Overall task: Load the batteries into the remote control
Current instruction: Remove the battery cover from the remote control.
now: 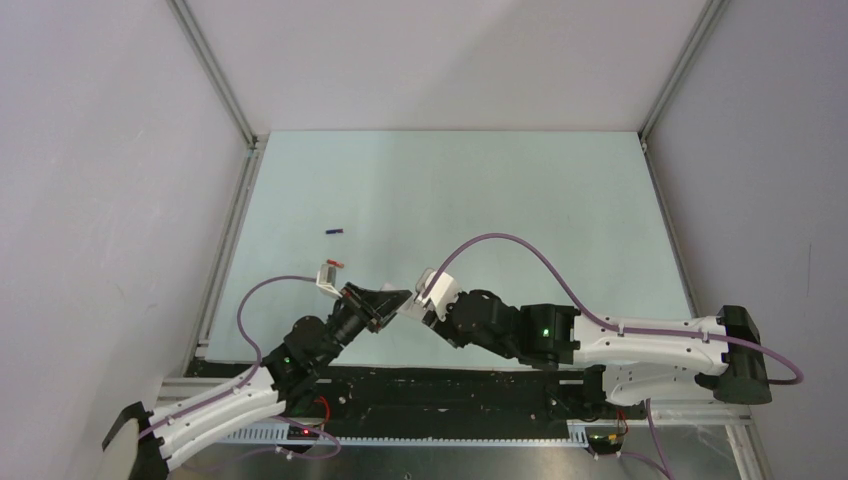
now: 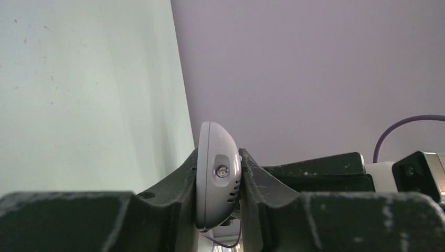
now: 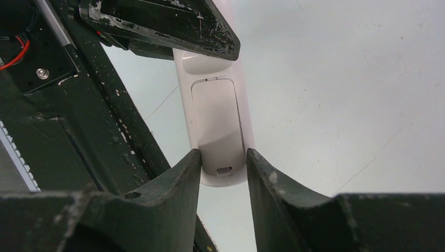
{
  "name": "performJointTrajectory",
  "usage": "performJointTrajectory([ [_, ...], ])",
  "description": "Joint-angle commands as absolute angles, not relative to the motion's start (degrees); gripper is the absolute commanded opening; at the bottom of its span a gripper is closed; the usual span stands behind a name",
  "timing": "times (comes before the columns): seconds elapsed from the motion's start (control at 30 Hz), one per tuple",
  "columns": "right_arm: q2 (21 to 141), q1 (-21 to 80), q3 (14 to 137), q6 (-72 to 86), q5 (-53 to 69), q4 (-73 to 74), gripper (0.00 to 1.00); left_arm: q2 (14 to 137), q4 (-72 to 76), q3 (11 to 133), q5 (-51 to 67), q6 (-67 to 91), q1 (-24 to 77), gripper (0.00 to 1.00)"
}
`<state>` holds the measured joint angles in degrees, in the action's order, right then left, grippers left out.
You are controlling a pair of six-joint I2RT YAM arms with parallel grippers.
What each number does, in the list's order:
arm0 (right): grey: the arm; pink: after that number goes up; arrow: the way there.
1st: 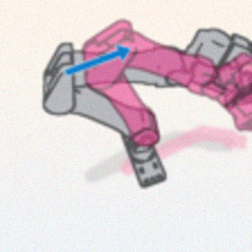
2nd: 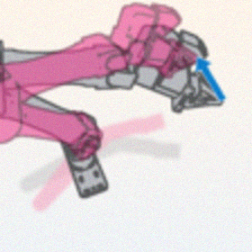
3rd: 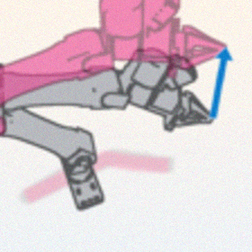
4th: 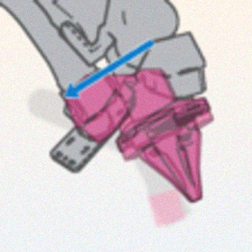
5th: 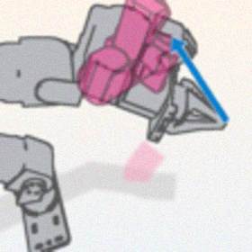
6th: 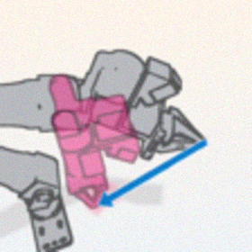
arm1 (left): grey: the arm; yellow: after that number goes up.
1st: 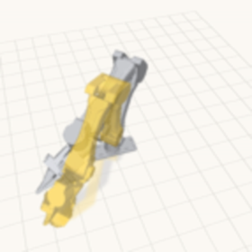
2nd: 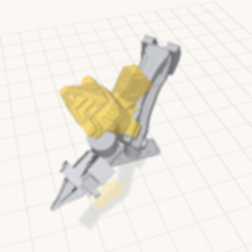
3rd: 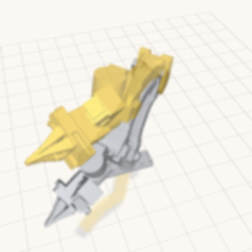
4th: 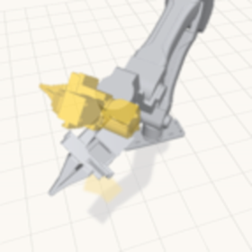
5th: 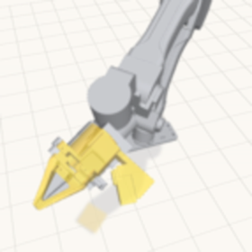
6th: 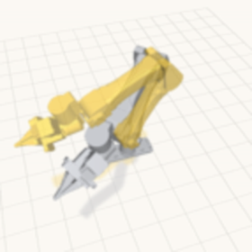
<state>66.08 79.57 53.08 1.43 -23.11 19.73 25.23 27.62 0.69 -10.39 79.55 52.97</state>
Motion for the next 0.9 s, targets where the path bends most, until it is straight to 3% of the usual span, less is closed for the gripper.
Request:
performJointTrajectory([
  [0.0, 65.1, 79.7, 55.5, 0.9, -22.9, 18.5, 0.41, 25.7, 29.6, -2.2, -10.6, 80.2, 53.1, 0.0],
  [0.87, 59.8, 78.4, 53.9, 6.2, -23.4, 20.0, 0.26, 27.2, 28.0, -2.1, -10.6, 80.0, 53.1, 0.0],
])
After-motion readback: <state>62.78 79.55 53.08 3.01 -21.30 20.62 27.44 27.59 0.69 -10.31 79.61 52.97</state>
